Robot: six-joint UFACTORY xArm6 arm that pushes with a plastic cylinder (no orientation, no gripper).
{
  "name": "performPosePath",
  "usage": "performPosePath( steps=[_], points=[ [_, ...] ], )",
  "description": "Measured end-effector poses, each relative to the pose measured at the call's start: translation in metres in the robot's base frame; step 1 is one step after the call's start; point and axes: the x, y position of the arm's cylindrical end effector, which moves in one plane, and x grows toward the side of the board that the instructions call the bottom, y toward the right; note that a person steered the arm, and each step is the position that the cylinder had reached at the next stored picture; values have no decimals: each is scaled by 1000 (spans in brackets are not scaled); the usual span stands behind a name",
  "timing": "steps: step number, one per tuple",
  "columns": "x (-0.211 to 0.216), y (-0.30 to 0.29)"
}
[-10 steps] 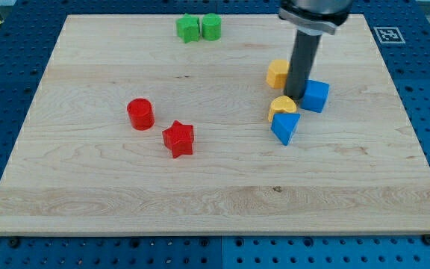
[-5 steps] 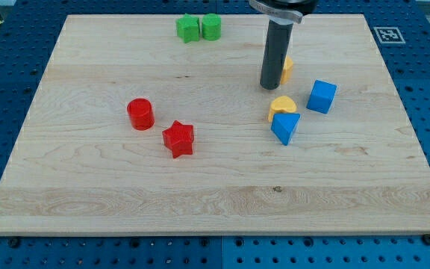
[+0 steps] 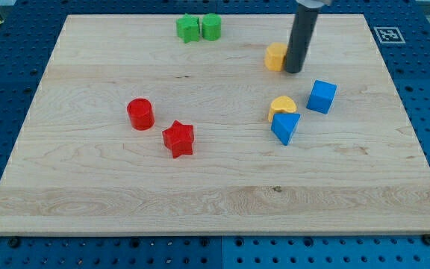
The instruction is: Slide the yellow hexagon to top center
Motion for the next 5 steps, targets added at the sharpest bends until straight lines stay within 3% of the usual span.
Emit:
performPosePath(
  steps=[5],
  points=[
    [-44,-102]
  ],
)
